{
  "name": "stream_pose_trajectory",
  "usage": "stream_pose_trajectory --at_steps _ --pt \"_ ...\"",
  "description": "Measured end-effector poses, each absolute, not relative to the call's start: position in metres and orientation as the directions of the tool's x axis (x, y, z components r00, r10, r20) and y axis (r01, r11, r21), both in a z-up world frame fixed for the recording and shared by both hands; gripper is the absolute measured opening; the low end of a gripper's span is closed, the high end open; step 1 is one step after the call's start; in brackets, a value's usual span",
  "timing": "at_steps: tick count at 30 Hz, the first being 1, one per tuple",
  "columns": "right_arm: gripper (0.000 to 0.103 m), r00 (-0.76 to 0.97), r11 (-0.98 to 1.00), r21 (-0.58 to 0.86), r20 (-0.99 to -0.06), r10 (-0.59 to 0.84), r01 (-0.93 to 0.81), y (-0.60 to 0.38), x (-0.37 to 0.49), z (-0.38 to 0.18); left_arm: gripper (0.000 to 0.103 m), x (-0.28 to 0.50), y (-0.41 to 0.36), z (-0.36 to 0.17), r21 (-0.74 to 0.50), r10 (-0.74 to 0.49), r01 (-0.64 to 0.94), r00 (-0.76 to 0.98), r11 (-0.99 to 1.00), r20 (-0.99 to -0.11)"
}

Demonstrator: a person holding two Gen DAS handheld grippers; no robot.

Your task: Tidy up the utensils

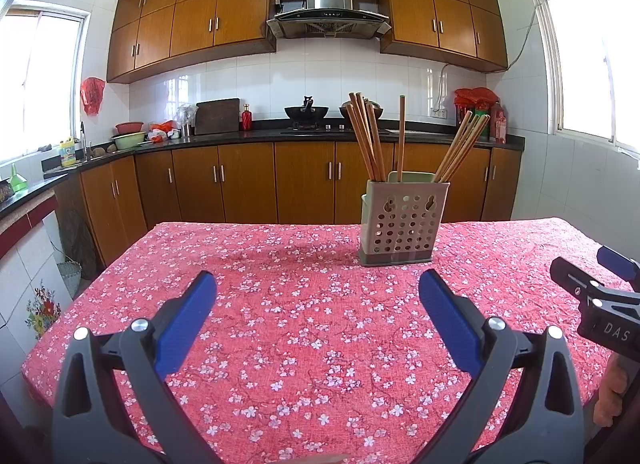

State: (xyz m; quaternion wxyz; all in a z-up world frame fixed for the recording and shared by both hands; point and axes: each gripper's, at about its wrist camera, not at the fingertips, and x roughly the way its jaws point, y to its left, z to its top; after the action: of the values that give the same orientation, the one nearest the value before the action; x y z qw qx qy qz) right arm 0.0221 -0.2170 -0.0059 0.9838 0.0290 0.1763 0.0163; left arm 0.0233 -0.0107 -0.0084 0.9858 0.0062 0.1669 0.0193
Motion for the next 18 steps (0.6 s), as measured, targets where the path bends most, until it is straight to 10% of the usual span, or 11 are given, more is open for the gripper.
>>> stream_pose_trajectory --at_steps 18 --pt "0.101 0.936 0.998 0.066 -0.349 0.044 -0.023 -0.2175 0.022 -0.0068 0.099 0.0236 -0.0076 -0.0126 0.01 0.037 -0.036 0.941 0.999 -0.337"
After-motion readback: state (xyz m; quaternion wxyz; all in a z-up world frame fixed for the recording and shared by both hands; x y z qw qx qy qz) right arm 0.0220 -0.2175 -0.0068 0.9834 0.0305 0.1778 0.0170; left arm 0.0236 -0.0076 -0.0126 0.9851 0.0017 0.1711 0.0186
